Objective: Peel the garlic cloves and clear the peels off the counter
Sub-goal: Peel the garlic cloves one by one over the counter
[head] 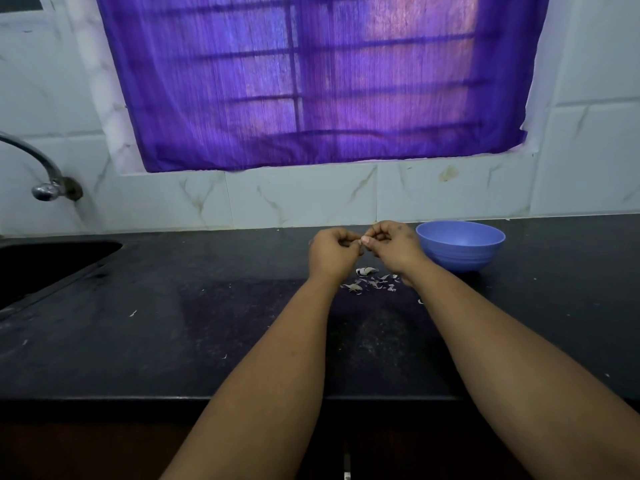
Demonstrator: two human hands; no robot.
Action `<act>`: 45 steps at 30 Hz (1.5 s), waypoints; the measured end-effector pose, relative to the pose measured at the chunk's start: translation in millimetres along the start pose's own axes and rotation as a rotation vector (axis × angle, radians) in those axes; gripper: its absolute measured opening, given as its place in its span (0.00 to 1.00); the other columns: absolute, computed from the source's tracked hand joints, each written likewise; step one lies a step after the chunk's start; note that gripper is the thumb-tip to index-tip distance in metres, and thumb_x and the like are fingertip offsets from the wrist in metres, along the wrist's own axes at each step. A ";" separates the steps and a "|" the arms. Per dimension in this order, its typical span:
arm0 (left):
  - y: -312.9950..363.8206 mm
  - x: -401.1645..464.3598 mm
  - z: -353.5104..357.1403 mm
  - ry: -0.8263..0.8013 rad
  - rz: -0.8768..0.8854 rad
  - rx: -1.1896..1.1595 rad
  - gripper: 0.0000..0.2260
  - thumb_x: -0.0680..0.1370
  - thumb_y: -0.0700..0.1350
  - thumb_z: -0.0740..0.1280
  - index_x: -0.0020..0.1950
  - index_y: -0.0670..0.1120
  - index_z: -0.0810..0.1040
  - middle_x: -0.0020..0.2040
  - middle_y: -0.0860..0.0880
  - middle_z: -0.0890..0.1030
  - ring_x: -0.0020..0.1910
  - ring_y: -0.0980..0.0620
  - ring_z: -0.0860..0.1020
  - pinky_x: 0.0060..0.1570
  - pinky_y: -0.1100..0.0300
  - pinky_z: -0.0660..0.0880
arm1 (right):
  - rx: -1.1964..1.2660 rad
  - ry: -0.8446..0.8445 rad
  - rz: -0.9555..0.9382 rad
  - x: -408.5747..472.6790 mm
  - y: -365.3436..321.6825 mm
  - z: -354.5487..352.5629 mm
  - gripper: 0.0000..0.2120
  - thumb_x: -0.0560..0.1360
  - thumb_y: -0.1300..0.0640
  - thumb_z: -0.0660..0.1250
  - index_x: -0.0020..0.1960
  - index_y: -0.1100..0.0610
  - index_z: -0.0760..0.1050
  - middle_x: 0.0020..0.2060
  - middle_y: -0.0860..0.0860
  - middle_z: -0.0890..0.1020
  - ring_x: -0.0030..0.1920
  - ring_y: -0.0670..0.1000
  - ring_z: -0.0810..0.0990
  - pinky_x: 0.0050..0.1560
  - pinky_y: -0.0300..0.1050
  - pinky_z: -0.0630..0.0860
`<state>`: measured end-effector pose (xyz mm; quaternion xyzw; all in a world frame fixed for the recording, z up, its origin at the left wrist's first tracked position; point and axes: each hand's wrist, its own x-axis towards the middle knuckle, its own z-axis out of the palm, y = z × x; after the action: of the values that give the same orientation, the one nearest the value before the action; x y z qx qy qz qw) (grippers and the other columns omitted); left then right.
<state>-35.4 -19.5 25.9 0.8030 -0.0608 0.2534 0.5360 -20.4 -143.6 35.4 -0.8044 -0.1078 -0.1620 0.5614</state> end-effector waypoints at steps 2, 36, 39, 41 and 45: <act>0.8 -0.3 0.3 0.014 0.003 0.021 0.04 0.73 0.40 0.71 0.45 0.44 0.84 0.38 0.48 0.85 0.40 0.53 0.84 0.48 0.52 0.81 | -0.003 -0.023 -0.017 -1.6 -1.9 0.5 0.04 0.76 0.64 0.67 0.44 0.57 0.76 0.39 0.53 0.79 0.41 0.51 0.76 0.49 0.49 0.77; 8.5 6.5 -9.4 -0.087 -0.535 -1.053 0.05 0.78 0.30 0.62 0.44 0.34 0.74 0.37 0.41 0.79 0.27 0.54 0.81 0.28 0.68 0.77 | 0.133 -0.188 -0.030 -6.9 -10.9 1.1 0.07 0.80 0.60 0.61 0.44 0.52 0.73 0.41 0.47 0.79 0.44 0.45 0.76 0.40 0.39 0.73; 8.3 7.2 -10.3 -0.068 -0.492 -1.022 0.05 0.78 0.28 0.61 0.44 0.33 0.74 0.37 0.40 0.80 0.30 0.52 0.82 0.33 0.66 0.79 | 0.210 -0.179 0.018 -5.9 -11.4 -0.2 0.06 0.81 0.61 0.61 0.46 0.54 0.73 0.42 0.48 0.80 0.43 0.44 0.77 0.40 0.38 0.73; 8.0 6.8 -9.2 -0.072 -0.460 -0.989 0.05 0.77 0.28 0.62 0.43 0.34 0.75 0.36 0.42 0.81 0.33 0.51 0.83 0.37 0.66 0.80 | 0.232 -0.169 0.041 -6.1 -11.3 -0.3 0.05 0.81 0.61 0.61 0.47 0.55 0.73 0.41 0.48 0.80 0.42 0.45 0.77 0.40 0.39 0.73; 9.3 5.5 -9.5 -0.079 -0.420 -0.919 0.06 0.76 0.26 0.62 0.46 0.34 0.76 0.38 0.41 0.80 0.35 0.51 0.83 0.40 0.66 0.81 | 0.305 -0.113 0.091 -3.4 -11.7 -0.4 0.10 0.82 0.62 0.58 0.43 0.56 0.73 0.40 0.50 0.80 0.41 0.46 0.77 0.40 0.39 0.72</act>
<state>-37.3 -13.9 39.0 0.4882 -0.0235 0.0567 0.8706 -27.8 -139.9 44.3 -0.7219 -0.1259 -0.0724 0.6766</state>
